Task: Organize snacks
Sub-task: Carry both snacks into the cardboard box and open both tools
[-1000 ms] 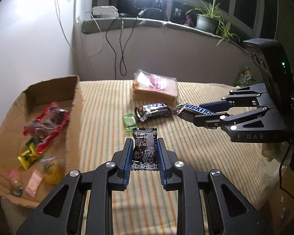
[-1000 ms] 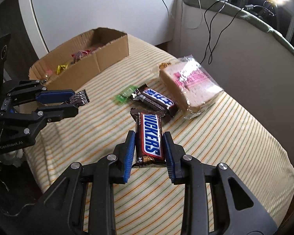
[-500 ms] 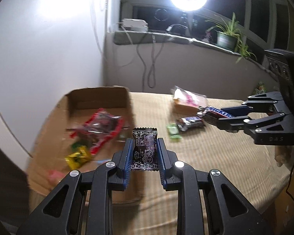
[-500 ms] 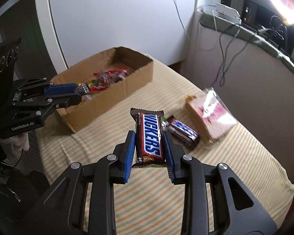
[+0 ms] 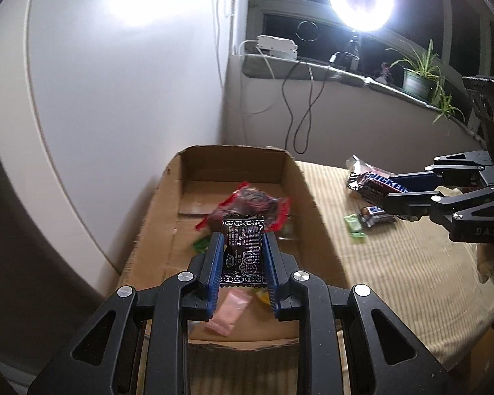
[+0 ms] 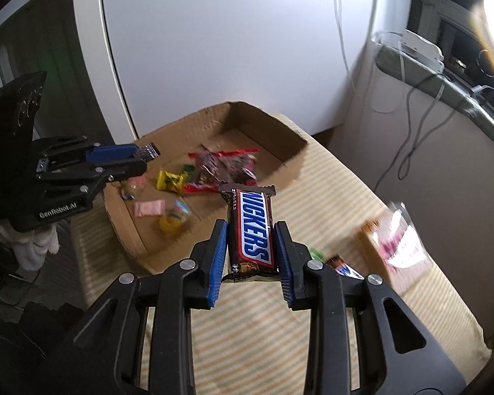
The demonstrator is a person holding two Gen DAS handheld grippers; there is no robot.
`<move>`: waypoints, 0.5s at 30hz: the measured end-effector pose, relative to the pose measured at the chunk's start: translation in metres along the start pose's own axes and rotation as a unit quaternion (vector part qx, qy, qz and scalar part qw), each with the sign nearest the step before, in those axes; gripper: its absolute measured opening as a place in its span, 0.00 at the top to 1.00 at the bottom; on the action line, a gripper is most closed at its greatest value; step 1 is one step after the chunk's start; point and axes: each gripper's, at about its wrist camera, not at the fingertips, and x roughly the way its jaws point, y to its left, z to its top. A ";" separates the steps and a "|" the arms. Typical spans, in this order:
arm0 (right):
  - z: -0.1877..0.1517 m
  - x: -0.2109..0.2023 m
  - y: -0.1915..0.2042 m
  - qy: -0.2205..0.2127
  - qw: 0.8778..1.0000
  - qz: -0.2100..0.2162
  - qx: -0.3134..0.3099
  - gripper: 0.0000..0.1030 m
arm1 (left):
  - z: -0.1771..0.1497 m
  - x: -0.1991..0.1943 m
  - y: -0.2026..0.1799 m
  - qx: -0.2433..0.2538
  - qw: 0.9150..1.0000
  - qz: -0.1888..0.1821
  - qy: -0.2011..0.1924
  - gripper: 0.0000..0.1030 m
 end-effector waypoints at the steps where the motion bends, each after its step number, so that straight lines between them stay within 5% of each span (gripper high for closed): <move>1: 0.004 0.004 0.004 0.001 1.000 0.004 -0.003 0.71 | 0.000 0.000 0.003 -0.003 1.000 0.001 0.000 0.78; 15: 0.031 0.047 0.037 0.019 0.999 0.030 -0.031 0.71 | -0.003 0.005 0.018 -0.012 1.000 0.001 0.007 0.78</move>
